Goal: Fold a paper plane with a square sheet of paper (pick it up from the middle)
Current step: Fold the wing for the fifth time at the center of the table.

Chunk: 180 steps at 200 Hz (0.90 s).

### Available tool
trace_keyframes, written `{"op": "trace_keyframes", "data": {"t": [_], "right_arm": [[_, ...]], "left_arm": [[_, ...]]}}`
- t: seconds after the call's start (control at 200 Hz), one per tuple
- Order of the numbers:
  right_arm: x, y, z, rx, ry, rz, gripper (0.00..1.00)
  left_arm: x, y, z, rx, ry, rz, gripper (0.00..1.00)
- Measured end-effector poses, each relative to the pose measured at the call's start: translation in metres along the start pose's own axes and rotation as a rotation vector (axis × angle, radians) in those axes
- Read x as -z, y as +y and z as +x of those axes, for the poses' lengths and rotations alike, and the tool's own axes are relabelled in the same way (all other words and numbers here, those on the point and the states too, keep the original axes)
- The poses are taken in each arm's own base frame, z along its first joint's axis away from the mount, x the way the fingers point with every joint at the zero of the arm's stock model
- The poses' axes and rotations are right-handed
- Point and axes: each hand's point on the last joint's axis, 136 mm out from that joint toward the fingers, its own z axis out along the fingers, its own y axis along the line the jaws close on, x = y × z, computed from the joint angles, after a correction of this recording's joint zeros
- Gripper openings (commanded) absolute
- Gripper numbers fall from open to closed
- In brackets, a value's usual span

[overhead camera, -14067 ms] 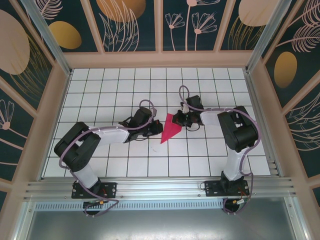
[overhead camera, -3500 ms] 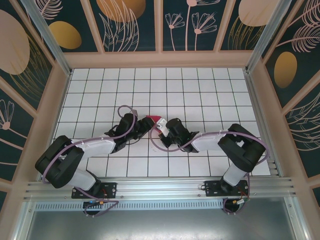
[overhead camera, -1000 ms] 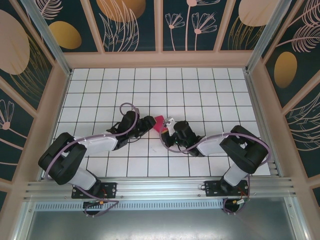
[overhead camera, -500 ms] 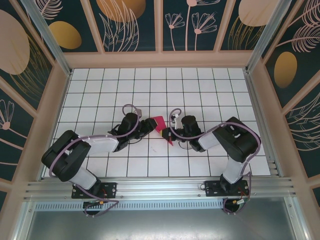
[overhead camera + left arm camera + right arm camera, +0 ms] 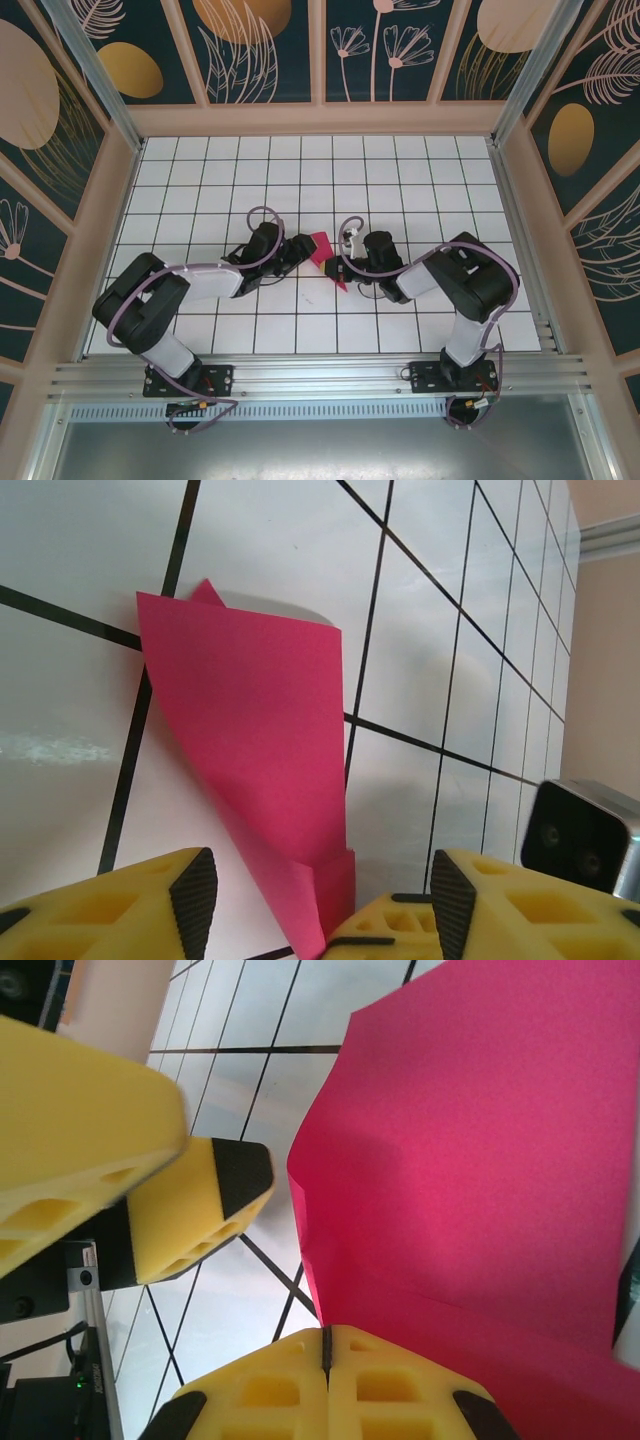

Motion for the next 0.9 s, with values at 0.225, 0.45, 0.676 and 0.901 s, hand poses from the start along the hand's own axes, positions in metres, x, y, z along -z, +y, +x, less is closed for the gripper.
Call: {"op": "trace_keyframes", "data": {"t": [0.225,0.45,0.676,0.901], "right_arm": [[-0.001,0.008,0.005,0.084,0.009,0.009,0.00],[-0.001,0.003,0.008,0.166,0.025,0.075,0.08],[0.006,0.000,0.004,0.300,0.041,0.191,0.29],[0.011,0.005,0.002,0.547,0.064,0.360,0.41]], "left_arm": [[-0.016,0.012,0.007,0.037,0.042,-0.040,0.44],[-0.024,0.014,0.009,0.044,0.061,-0.047,0.17],[-0.026,0.013,0.010,0.038,0.068,-0.047,0.10],[-0.027,0.008,0.008,0.037,0.069,-0.039,0.09]]}}
